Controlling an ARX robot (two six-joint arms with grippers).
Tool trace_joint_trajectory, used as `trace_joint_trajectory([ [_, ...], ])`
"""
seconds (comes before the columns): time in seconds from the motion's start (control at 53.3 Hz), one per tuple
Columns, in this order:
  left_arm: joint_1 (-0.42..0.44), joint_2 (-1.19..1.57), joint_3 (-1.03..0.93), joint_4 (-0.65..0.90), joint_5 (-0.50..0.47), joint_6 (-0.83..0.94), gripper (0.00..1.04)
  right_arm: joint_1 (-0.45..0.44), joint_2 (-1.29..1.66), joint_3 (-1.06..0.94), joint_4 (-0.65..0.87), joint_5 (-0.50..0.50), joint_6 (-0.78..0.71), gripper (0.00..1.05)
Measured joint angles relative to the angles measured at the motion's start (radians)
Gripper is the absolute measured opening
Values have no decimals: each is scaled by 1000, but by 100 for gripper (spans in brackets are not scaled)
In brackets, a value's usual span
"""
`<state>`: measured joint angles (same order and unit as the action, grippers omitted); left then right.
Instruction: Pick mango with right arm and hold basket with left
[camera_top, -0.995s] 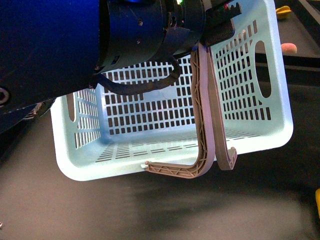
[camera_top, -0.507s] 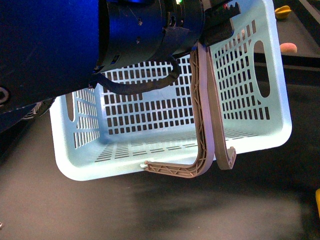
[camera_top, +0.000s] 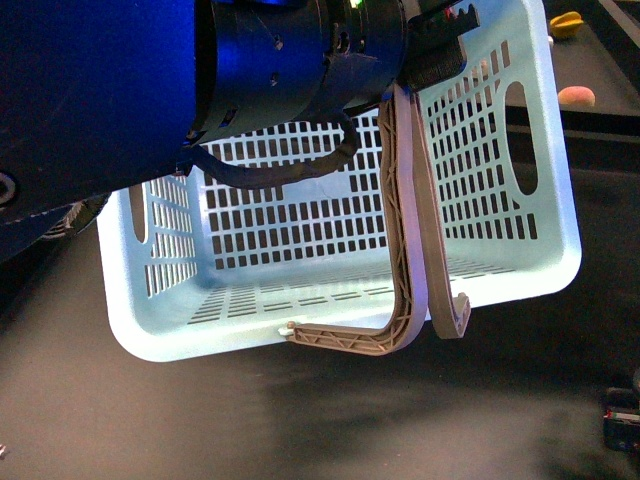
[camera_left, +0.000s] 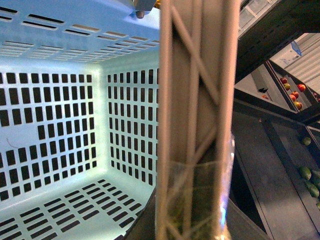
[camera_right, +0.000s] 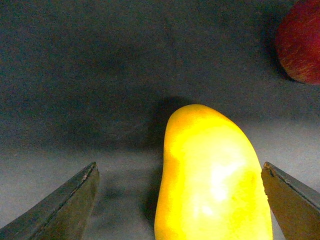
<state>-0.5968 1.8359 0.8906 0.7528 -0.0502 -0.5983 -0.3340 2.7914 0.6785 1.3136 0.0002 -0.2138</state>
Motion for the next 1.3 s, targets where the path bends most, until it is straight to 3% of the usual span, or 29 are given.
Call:
trace_joint_trajectory([
  [1.051,0,0,0,0,0,0,6,-89,113,129,-84,8,4,96],
  [1.295,0,0,0,0,0,0,6,-98,110,123,-85,7,-10,63],
])
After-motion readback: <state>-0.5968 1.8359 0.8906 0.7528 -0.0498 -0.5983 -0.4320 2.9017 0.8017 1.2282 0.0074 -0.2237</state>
